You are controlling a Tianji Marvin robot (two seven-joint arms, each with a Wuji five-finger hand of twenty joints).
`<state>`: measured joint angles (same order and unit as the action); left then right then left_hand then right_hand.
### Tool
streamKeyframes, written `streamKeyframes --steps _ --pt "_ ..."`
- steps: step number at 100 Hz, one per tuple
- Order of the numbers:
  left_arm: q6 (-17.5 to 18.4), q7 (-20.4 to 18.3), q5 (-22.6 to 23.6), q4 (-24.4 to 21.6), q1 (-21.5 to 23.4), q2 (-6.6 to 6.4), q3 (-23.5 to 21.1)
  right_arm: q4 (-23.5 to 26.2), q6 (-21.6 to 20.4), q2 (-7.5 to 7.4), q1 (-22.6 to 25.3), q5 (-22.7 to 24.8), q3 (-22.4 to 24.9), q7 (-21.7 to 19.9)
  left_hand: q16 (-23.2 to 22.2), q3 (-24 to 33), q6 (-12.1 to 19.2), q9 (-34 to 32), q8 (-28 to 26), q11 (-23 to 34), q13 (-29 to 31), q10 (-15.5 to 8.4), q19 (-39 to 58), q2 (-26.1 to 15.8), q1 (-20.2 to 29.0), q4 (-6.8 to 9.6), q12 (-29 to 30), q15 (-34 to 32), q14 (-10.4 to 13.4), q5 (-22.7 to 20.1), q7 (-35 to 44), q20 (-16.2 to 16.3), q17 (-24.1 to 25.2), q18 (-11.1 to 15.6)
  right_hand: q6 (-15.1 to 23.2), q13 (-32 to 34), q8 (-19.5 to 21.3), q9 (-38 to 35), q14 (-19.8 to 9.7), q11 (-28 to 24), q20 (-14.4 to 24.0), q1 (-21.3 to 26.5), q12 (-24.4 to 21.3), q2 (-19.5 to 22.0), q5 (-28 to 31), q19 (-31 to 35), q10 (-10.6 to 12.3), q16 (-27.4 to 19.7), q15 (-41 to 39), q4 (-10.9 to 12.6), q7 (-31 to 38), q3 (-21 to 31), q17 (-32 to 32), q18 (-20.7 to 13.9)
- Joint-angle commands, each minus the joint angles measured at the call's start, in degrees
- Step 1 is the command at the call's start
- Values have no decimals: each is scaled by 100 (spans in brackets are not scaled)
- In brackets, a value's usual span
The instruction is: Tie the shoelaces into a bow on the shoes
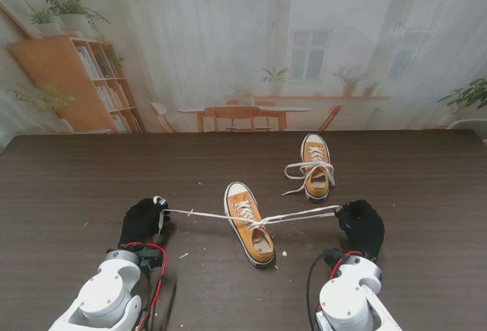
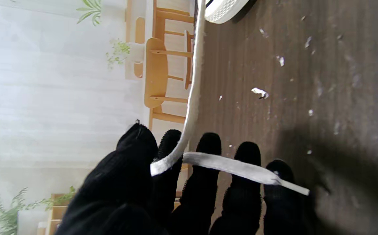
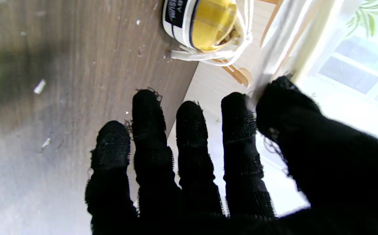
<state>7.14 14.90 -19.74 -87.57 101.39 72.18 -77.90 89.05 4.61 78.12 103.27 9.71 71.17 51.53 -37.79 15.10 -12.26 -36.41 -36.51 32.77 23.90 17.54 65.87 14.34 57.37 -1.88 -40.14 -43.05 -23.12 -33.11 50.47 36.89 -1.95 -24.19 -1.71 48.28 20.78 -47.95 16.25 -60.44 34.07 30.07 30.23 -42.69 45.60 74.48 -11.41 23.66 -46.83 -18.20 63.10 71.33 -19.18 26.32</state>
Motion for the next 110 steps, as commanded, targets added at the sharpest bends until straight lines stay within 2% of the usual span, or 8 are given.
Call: streamKeyframes --steps 1,19,33,45,59,69,87,110 --pt "59 84 317 -120 54 3 -38 116 -10 -40 81 224 19 -39 168 264 451 522 473 -251 -360 -83 -235 183 -382 41 274 274 61 361 -617 -162 313 232 -142 -306 -215 367 21 -96 -28 -283 136 128 -333 -52 -59 134 -57 77 -222 -116 210 -75" --pt "114 254 750 -316 168 -16 -232 203 15 -87 151 539 107 7 114 833 196 1247 1283 -512 -880 -207 -550 -76 -1177 152 516 541 206 763 -2086 21 643 450 -637 -930 269 1165 49 -102 -50 -642 -69 561 -950 -283 -218 258 37 1020 -1340 -20 690 -213" --pt "-45 228 997 -492 285 -54 -429 234 -48 -152 200 774 169 -53 123 880 120 1646 1803 -778 -1171 -291 -776 8 -1249 155 736 732 316 970 -2770 86 778 557 -425 -1025 214 1233 42 -30 -83 -616 -135 551 -904 -379 -155 236 109 1010 -1381 -46 785 -243" --pt "-358 144 1177 -720 421 -92 -625 311 -126 -296 290 1167 200 -346 168 814 61 1897 2051 -995 -1357 -318 -1133 35 -1311 168 911 925 389 1094 -3101 23 765 596 172 -689 -523 837 3 47 -72 -237 -169 188 -552 -396 -22 189 150 257 -811 -186 569 -170" --pt "-720 -8 1327 -910 545 -133 -865 357 -152 -506 319 1810 171 -743 149 732 52 1606 2036 -1013 -1154 -209 -1015 1 -1386 192 976 927 310 652 -3048 203 741 539 774 -199 -673 315 -113 44 -4 111 -53 -133 -193 -261 182 158 78 98 -272 -238 141 -131" --pt "-993 -143 1548 -1027 641 -174 -1021 438 -94 -687 315 2213 133 -1262 114 680 -12 801 1564 -839 -667 -27 -779 24 -1487 246 922 781 136 -475 -2319 303 368 278 1136 -63 -595 208 -230 97 3 195 -61 -197 -86 -229 325 121 104 104 -281 -273 -7 -183" --pt "-1290 -507 2236 -1137 802 -310 -1147 468 -85 -971 144 2740 24 -2214 203 206 -38 128 812 -739 -146 61 -394 -114 -1659 392 820 609 79 -1131 -1349 -27 -111 41 1738 -144 -428 411 -421 179 -15 214 72 -568 -222 -286 580 80 213 9 -524 -435 -39 -363" --pt "-1111 -489 2471 -1064 789 -338 -1048 320 -206 -1176 -217 3052 -244 -2984 319 37 655 -909 -588 -614 392 -75 -143 65 -1458 495 839 557 52 -2736 2382 -199 -561 -178 1996 -327 -277 680 -540 354 -15 112 191 -766 -231 -428 713 90 323 -17 -886 -444 68 -512"
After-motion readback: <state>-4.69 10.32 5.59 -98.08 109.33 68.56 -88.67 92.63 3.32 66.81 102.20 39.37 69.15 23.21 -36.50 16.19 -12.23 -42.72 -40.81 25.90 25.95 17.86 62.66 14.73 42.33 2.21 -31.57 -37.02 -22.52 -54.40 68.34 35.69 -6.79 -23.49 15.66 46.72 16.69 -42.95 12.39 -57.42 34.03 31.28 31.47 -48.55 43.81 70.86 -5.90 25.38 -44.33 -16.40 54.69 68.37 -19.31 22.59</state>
